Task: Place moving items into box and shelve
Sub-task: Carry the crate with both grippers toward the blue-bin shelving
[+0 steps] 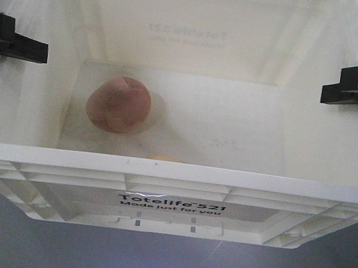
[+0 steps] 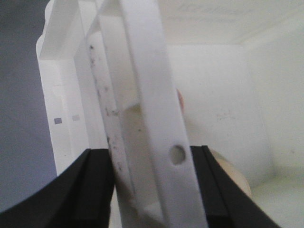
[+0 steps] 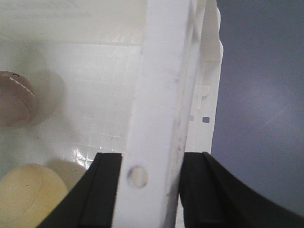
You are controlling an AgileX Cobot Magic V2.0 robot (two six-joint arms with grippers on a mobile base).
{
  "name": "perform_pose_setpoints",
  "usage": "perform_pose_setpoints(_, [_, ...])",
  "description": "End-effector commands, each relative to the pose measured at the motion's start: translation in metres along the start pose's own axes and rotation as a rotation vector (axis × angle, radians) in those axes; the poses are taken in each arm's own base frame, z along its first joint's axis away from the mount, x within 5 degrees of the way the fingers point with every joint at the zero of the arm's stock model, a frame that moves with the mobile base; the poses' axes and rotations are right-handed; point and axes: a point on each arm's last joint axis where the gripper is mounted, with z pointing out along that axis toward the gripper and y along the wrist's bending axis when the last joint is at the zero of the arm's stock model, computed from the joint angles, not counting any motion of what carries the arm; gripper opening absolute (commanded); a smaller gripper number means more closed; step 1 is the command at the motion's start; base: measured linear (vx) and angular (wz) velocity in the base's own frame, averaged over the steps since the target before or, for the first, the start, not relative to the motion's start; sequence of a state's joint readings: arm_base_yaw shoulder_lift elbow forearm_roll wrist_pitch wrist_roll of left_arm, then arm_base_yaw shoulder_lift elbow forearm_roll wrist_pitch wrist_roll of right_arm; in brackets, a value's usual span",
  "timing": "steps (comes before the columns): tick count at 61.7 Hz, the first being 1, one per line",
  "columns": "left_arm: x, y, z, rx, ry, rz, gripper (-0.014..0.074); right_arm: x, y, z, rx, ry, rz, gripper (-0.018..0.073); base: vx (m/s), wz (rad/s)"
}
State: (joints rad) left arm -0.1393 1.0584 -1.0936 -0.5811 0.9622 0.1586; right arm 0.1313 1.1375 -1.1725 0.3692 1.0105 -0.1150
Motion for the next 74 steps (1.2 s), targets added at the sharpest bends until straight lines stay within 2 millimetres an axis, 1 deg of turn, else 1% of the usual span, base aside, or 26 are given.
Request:
perform_pose_setpoints(1, [-0.0158,-0.0237,-0.0184,0.155,-0.163,-0.051,-0.0003,-0.0167,0.0176,-0.0223,-0.112,-0.182,0.022,-0.0006,0.35,-0.59])
perform_pose_setpoints(44, [-0.016,-0.0237,-0.0184,0.154,-0.165,-0.051,-0.0003,-0.0166,0.0177,-0.0222,-0.113,-0.181,0.022,-0.0006,0.34,-0.58])
perform_pose_setpoints(74, [-0.0159,-0.0237,-0.0184,0.155,-0.164,-0.051,-0.0003,-0.0166,0.0177,-0.0222,-0.113,-0.181,0.021,-0.0006,0.38,-0.33])
